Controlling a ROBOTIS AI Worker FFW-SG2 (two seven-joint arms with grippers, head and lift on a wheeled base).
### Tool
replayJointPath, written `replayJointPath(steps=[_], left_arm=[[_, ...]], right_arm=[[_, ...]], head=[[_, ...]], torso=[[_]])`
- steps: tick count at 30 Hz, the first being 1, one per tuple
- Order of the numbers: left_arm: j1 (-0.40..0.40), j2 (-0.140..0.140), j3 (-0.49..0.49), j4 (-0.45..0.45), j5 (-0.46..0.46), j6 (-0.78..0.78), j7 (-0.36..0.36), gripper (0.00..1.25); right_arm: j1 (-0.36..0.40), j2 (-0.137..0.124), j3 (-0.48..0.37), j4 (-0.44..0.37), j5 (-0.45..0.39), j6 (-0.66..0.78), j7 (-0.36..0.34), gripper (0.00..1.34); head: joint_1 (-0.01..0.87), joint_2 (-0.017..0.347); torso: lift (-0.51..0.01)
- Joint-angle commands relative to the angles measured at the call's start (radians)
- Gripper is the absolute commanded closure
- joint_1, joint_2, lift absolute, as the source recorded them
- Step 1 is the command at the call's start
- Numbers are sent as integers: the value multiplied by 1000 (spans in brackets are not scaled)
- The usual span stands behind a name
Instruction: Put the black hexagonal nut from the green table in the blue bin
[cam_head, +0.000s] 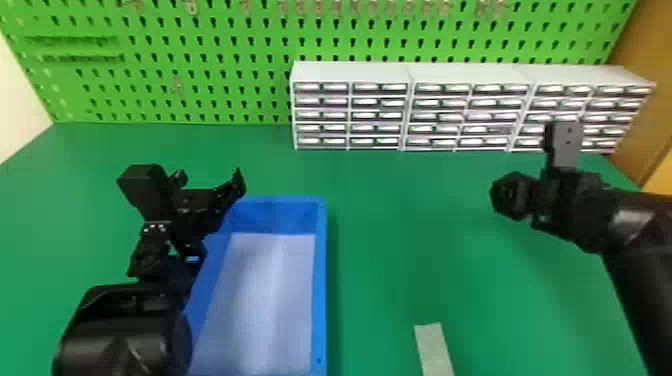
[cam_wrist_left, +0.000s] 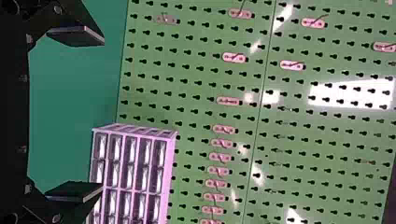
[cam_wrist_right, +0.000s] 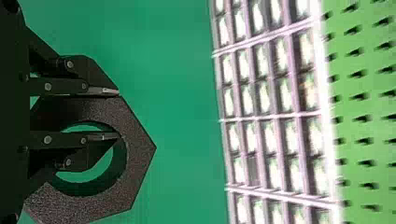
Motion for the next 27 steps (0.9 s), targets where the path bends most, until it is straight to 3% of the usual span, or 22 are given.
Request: replayJointPath(steps=[1, 27], left_arm=[[0, 0, 0, 0, 0, 0, 0, 179], [2, 0, -5, 3, 0, 0, 2, 179]], right_arm=[[6, -1, 20, -50, -8, -33, 6, 1125], [35, 36, 85, -277, -10, -142, 85, 1125]], head=[[686, 51], [686, 51]], torso=[[-97], [-97]])
